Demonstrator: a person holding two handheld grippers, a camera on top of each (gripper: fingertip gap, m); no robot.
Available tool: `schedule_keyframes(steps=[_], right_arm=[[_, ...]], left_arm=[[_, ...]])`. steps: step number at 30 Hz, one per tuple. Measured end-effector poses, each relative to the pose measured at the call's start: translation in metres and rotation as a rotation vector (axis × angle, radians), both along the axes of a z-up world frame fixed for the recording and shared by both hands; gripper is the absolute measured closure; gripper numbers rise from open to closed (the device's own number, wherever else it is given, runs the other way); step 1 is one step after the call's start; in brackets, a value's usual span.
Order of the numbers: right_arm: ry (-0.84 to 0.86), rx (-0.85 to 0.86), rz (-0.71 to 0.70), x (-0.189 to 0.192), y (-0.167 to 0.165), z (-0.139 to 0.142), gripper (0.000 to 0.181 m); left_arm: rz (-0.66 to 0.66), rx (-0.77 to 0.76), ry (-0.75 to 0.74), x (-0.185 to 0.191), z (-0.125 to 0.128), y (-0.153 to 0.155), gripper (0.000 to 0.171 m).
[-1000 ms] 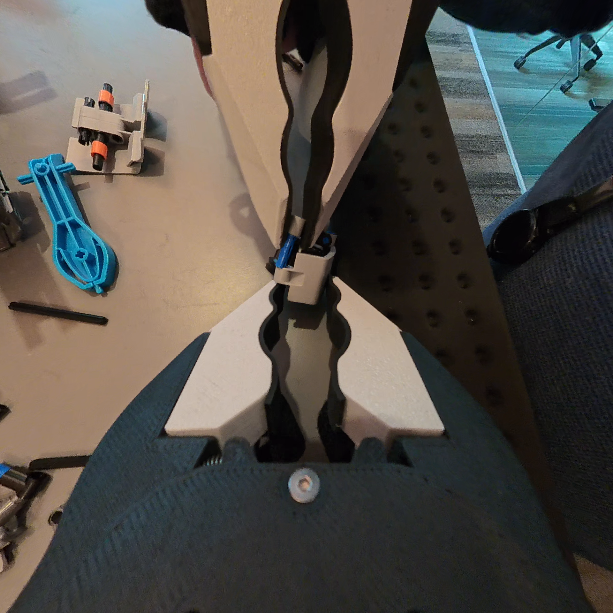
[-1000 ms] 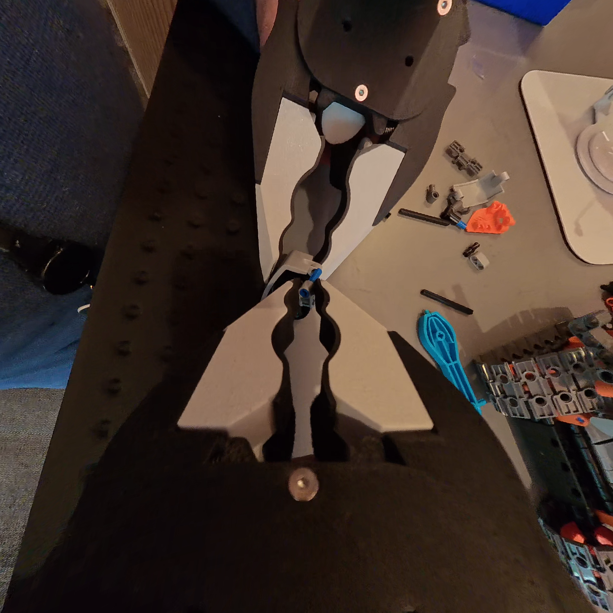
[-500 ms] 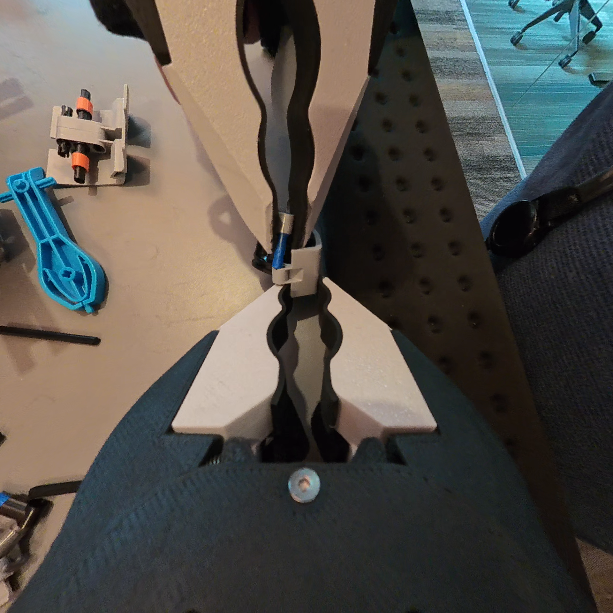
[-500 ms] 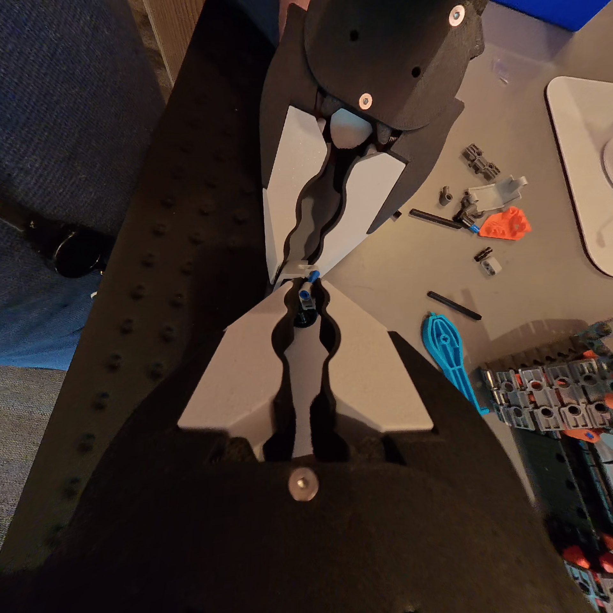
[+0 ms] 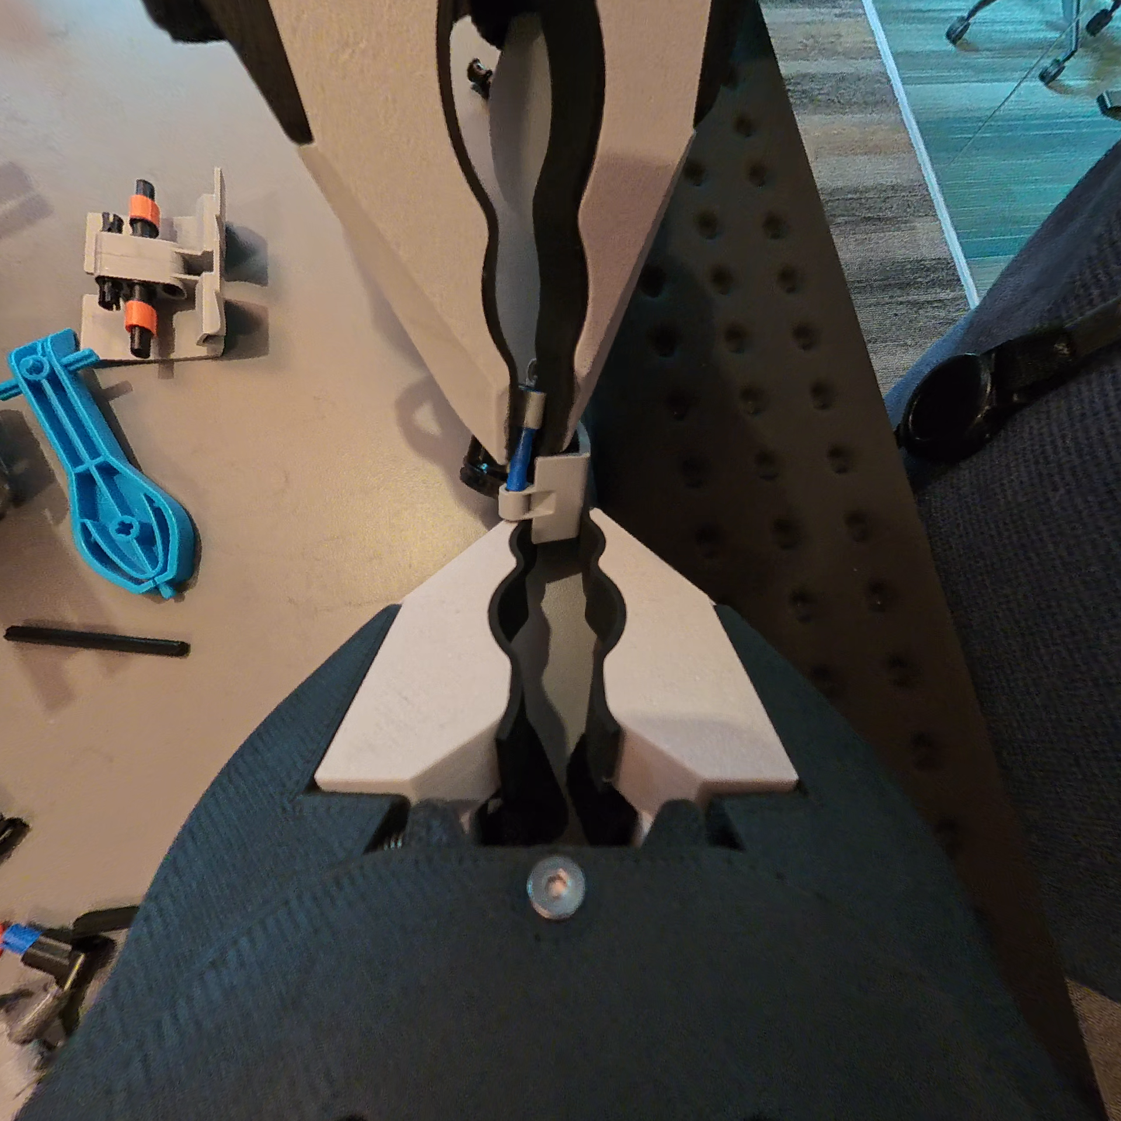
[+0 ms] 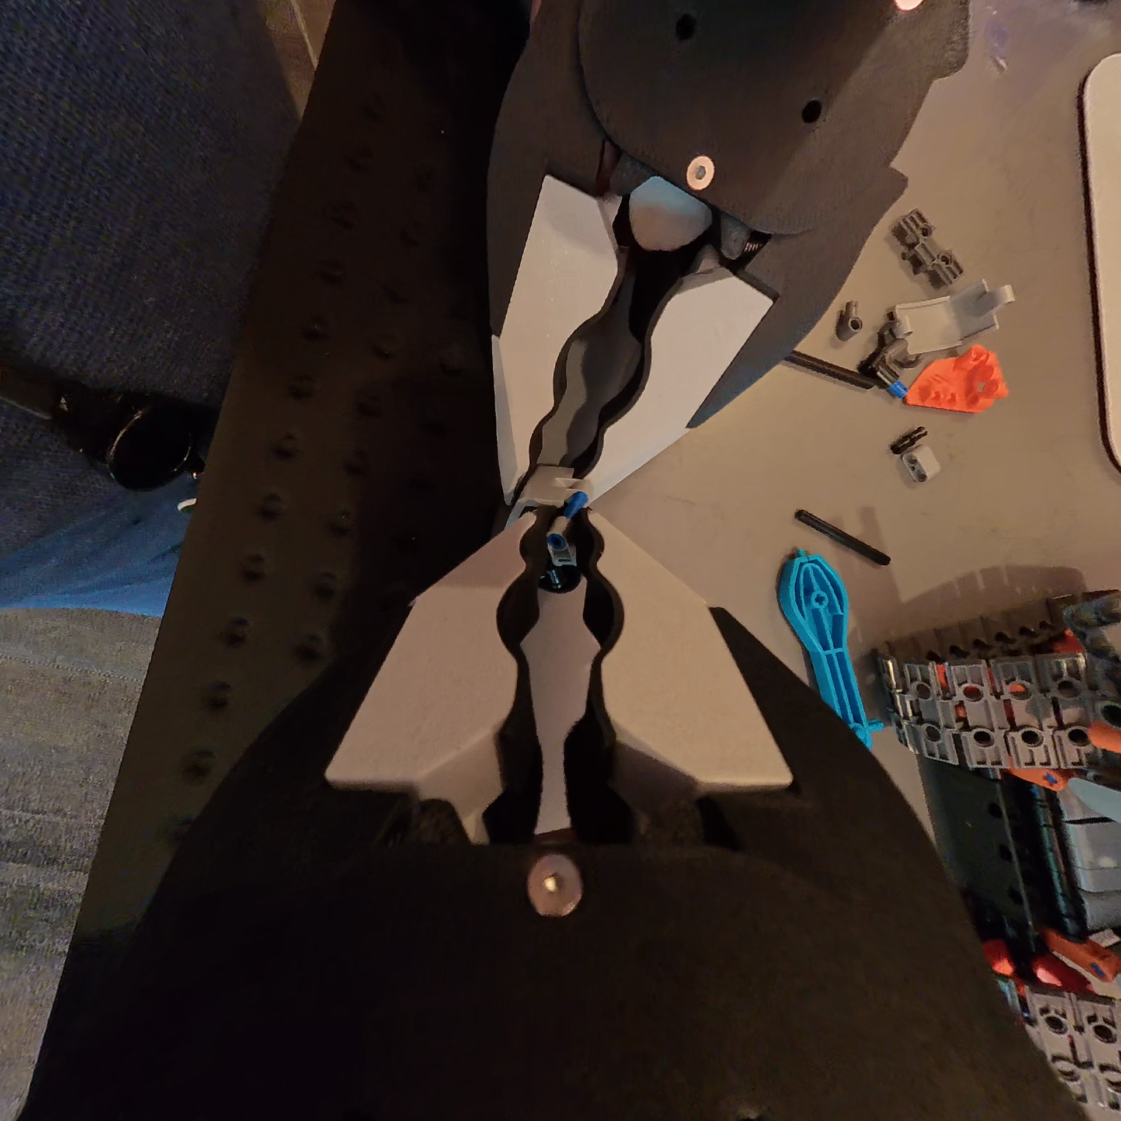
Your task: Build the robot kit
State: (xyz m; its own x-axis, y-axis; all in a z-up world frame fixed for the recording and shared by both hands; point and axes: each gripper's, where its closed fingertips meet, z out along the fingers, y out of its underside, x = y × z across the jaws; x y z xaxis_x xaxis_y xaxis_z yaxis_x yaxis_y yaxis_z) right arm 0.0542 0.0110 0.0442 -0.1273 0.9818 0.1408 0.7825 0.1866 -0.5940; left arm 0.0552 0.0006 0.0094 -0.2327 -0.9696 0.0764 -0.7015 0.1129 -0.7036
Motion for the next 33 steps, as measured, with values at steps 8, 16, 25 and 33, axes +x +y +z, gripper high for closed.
schedule_keyframes(steps=[8,16,25,33], right_arm=[[0.011,0.012,0.002,-0.004,0.003,0.005,0.174],[0.081,0.013,0.02,-0.004,0.004,0.018,0.169],[0.057,-0.024,0.056,-0.005,0.001,0.016,0.175],[0.006,-0.075,0.086,0.001,0.0,0.01,0.181]], left_arm=[[-0.006,0.003,0.006,0.0,0.0,0.0,0.161],[-0.025,-0.001,0.001,0.002,0.004,-0.002,0.162],[-0.04,0.014,0.021,0.002,0.005,-0.002,0.163],[-0.044,0.027,0.036,0.003,0.003,-0.002,0.163]])
